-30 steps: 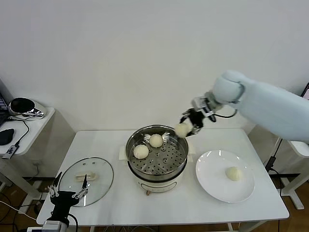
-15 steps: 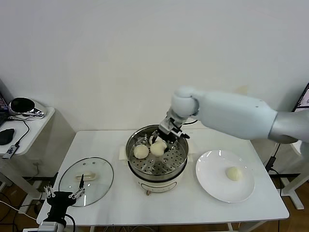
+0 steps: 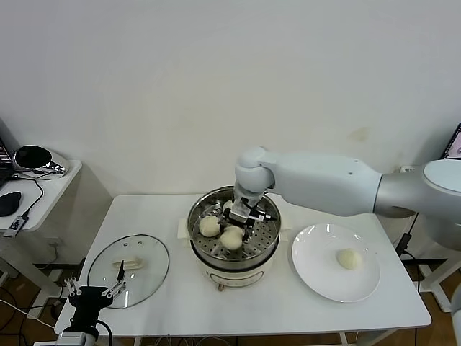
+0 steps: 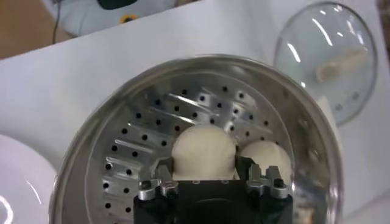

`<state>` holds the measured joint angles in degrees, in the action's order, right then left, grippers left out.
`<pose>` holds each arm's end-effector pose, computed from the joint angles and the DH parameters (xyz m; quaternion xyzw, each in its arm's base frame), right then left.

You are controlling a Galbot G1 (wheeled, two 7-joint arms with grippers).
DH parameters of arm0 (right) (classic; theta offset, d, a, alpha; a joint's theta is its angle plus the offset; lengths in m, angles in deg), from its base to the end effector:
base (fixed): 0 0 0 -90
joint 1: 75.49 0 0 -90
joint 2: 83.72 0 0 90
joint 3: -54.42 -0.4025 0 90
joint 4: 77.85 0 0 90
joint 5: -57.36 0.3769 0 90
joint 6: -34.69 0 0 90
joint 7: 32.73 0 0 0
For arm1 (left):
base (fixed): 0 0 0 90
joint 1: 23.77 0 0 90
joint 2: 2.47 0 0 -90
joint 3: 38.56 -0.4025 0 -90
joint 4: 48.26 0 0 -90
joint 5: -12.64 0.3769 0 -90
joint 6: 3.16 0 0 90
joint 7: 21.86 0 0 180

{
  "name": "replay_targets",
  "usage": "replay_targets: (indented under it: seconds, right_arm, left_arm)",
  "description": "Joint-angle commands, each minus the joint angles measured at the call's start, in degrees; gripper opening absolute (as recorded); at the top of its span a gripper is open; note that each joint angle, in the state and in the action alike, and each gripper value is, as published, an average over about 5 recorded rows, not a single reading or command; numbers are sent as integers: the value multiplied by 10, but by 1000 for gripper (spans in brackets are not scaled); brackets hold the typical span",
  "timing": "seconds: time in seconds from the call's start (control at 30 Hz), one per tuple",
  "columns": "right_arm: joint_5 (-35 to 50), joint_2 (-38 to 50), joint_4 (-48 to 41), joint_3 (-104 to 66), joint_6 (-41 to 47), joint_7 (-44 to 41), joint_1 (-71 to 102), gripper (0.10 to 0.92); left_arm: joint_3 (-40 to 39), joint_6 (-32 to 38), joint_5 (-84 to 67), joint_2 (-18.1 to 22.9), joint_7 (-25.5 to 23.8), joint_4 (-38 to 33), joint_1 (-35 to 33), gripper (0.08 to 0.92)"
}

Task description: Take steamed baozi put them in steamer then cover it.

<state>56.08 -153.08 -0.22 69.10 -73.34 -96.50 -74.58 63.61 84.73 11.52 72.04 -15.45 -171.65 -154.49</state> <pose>0.5762 0.1629 -0.1025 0.6960 -0.1597 0.6997 0.0236 0.1221 0.1160 -0.3297 0.0616 -0.9828 -0.1640 0.0578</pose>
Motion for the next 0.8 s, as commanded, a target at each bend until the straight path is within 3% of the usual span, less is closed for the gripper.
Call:
replay_targets:
  seconds: [0.03, 0.17, 0.37, 0.5, 0.8]
  right_arm:
    - [-26, -14, 2, 8, -33, 0, 5, 622]
    - [-17, -10, 6, 8, -36, 1, 0, 656]
    - [10, 14, 25, 4, -30, 1, -29, 796]
    - [25, 57, 50, -2, -6, -11, -60, 820]
    - [109, 231, 141, -8, 240, -21, -116, 823]
  left_arm:
    - [1, 0, 0, 1, 0, 1, 2, 823]
    - [2, 0, 0, 1, 1, 1, 1, 823]
    - [2, 0, -1, -1, 1, -1, 2, 823]
    - [1, 0, -2, -4, 0, -2, 4, 823]
    - [-5, -1, -1, -12, -1, -4, 10, 823]
